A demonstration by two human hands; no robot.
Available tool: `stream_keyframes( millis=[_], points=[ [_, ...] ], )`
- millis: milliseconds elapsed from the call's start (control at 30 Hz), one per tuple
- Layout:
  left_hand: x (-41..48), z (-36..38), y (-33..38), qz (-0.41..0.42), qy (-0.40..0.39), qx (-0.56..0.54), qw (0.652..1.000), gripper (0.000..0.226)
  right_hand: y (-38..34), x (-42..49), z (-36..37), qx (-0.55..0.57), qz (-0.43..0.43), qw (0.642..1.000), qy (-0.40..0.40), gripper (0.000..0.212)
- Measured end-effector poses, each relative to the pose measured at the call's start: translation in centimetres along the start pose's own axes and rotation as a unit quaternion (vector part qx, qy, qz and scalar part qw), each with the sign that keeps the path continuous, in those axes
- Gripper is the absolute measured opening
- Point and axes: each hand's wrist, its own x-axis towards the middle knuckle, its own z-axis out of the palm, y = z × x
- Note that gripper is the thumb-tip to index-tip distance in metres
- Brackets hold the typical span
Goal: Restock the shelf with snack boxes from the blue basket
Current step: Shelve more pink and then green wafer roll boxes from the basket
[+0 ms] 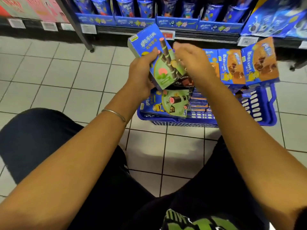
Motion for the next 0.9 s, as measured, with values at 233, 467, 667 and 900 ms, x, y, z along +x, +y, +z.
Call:
stream_keyframes(
  millis=[233,467,667,900],
  points=[
    [-0.8,-2.0,-0.5,-0.025,0.097,0.001,0.995,0.042,6.4,-3.2,-0.4,-0.191,0.047,0.964,-0.180,0.056],
    [-2.0,-2.4,-1.0,-0.028,0.103,0.004,0.994,0.039,8.1,-4.3,0.0,-0.422,-0.076,0.892,-0.143,0.100],
    [-2.1,-2.6,-0.6,0.015,0.097,-0.008,0.995,0.035,8.3,-4.4,-1.0,-0.358,-0.052,0.929,-0.085,0.096],
    [-2.6,-2.6,-0.9,0.028,0.111,0.005,0.993,0.039,8.0,-4.1,-2.6,-0.279,-0.014,0.959,-0.041,0.079]
  ],
)
